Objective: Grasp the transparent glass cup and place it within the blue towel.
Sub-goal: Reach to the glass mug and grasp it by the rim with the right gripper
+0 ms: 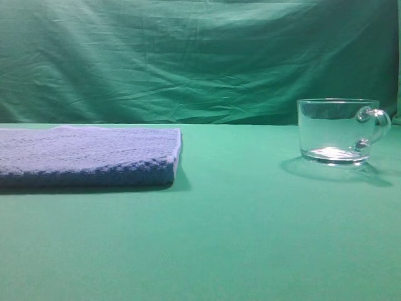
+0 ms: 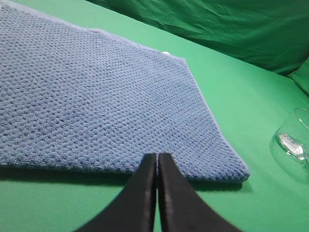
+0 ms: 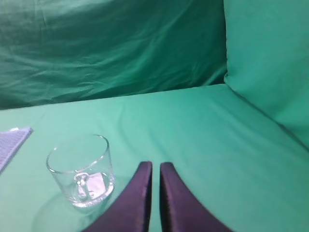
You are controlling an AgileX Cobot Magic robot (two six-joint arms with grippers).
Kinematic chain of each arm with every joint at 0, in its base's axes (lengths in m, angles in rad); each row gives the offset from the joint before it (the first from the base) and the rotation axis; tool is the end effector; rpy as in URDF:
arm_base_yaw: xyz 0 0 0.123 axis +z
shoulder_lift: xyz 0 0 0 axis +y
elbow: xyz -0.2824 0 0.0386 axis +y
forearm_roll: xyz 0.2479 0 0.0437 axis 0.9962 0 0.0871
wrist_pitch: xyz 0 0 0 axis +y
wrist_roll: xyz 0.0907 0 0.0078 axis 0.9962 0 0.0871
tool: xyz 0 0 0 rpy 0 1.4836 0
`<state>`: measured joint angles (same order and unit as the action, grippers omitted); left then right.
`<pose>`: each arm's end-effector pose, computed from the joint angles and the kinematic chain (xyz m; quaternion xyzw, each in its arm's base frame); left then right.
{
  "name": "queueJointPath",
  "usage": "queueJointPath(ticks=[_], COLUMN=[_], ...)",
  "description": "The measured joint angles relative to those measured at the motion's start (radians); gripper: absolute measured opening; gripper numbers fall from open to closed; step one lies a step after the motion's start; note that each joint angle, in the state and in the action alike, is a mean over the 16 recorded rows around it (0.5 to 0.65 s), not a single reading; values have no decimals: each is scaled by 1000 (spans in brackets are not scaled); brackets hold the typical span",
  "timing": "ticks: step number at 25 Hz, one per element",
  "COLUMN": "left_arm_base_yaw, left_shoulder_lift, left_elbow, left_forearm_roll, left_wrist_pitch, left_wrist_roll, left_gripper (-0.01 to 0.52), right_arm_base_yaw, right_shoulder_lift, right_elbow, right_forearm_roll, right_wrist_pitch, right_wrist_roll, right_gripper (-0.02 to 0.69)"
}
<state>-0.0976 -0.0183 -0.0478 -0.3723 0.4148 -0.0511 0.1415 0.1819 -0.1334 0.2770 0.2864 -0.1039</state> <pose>0.0474 -0.0181 0.1952 -0.0708 0.7814 -0.2063 0.5847 0.0655 0.0165 0.2222 -0.0157 0.7855 0.1236 0.6062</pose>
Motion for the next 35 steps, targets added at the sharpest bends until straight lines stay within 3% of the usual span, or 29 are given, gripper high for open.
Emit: queueJointPath(ticks=[17, 20, 30, 35], left_arm_base_yaw=[0, 0, 0, 0], left_shoulder_lift=[0, 0, 0, 0], left_elbow=[0, 0, 0, 0], left_forearm_roll=[0, 0, 0, 0], left_wrist_pitch=[0, 0, 0, 0], left_wrist_roll=[0, 0, 0, 0], left_gripper=[0, 0, 0, 0], right_arm_base_yaw=[71, 71, 71, 71], right_shoulder_lift=[724, 824, 1122, 1252], right_elbow=[-430, -503, -690, -740], right_forearm_roll=[17, 17, 15, 15], right_wrist_pitch=[250, 302, 441, 452], right_wrist_roll=[-256, -271, -286, -320], right_gripper=[75, 148, 516, 611])
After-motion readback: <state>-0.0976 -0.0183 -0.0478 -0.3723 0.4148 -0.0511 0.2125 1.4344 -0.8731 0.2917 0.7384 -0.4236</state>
